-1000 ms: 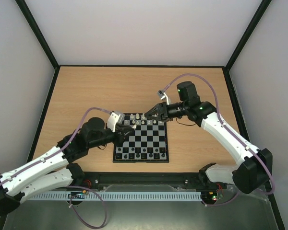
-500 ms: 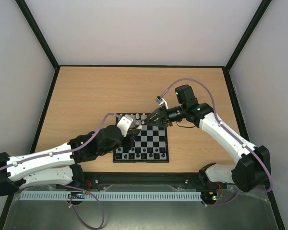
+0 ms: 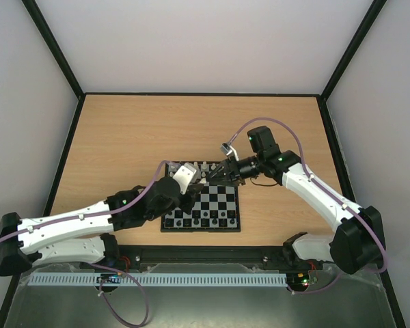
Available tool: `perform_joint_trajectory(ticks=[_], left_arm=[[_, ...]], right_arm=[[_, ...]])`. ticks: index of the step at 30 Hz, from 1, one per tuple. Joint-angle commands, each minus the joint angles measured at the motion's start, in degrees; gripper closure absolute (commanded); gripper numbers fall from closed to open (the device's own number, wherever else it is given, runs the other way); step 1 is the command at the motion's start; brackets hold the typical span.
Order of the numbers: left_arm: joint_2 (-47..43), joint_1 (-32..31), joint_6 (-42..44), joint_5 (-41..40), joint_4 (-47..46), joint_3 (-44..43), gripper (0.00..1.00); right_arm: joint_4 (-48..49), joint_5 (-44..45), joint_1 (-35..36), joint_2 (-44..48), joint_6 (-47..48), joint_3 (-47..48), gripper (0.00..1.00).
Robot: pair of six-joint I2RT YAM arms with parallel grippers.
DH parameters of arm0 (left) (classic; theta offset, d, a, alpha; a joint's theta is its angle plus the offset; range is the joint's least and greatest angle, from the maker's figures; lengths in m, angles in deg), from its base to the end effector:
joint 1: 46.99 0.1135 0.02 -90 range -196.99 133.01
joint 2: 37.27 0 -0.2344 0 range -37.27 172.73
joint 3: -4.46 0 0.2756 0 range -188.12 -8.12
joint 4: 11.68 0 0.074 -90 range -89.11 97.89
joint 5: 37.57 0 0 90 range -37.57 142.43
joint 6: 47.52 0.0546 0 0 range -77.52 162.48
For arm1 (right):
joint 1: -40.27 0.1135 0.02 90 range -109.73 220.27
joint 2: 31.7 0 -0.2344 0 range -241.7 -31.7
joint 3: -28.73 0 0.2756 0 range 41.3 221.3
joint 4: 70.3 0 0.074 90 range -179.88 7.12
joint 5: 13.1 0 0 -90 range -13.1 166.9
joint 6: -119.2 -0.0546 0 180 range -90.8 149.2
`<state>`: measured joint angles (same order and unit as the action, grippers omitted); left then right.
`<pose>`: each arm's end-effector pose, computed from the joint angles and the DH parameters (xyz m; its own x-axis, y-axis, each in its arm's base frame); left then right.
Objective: Set up the chess pieces on the board
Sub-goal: Place the chess piece on the chessboard.
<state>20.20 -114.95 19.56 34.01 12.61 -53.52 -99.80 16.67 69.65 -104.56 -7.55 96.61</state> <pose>0.1228 -0.2574 0.2629 -0.4396 0.1012 -0.8925 0.6511 0.7203 -0.2390 0.2459 0.1928 0.2563 -0.9141 -0.1737 -0.3665 -0.3996 0.2316 0.8870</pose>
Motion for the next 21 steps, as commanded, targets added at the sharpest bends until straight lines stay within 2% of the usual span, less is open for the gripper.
perform_joint_trajectory(ticks=[1, 10, 15, 21], left_arm=[[0.7, -0.5, 1.2, 1.5, -2.5, -1.8, 0.84], [0.5, -0.5, 1.2, 3.1, -3.9, -1.7, 0.84], [1.0, -0.5, 1.3, 3.5, -4.3, -1.8, 0.84], [1.1, -0.5, 1.3, 4.5, -4.9, -1.5, 0.84]], right_arm=[[1.1, -2.0, 0.5, 0.4, -1.1, -0.4, 0.67], [1.9, -2.0, 1.5, -0.3, -1.3, -1.0, 0.68], [2.7, -2.0, 2.0, -0.3, -1.8, -1.0, 0.78], [3.6, -2.3, 2.1, -0.6, -2.2, -1.5, 0.81]])
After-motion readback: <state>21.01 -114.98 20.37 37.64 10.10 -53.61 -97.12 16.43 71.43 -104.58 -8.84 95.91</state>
